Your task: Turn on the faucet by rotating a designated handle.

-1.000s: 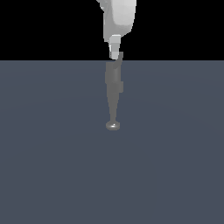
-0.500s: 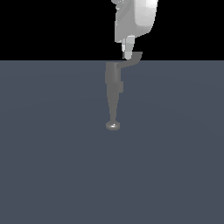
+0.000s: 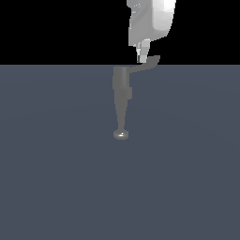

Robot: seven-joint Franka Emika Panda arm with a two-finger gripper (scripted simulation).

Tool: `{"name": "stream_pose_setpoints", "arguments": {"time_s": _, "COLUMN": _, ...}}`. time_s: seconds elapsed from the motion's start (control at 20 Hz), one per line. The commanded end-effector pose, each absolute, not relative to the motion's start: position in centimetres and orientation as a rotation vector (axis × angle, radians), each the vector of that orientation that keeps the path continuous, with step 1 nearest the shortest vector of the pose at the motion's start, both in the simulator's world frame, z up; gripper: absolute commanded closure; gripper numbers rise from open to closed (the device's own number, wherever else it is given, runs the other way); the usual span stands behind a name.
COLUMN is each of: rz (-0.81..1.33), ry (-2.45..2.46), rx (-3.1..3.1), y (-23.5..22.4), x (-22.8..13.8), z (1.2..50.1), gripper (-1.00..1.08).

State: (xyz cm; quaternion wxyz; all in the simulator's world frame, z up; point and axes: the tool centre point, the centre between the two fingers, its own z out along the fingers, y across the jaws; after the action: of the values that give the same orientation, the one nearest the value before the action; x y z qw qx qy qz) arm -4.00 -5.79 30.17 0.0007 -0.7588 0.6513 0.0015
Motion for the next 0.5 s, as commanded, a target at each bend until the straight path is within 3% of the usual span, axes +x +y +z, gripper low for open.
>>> {"name": "stream_pose_setpoints", "arguments": {"time_s": 0.0, "rz": -0.001, "ry": 2.055, "rx": -2.372, "y": -6.8, "x": -3.2, "z": 30.1, "gripper": 1.08}}
{"name": "stream_pose_setpoints", "arguments": {"time_s": 0.45, "rz": -0.001, "ry": 2.067, "rx": -2.363, "y": -8.8, "x": -1.3, "z": 30.0, "gripper": 1.08}}
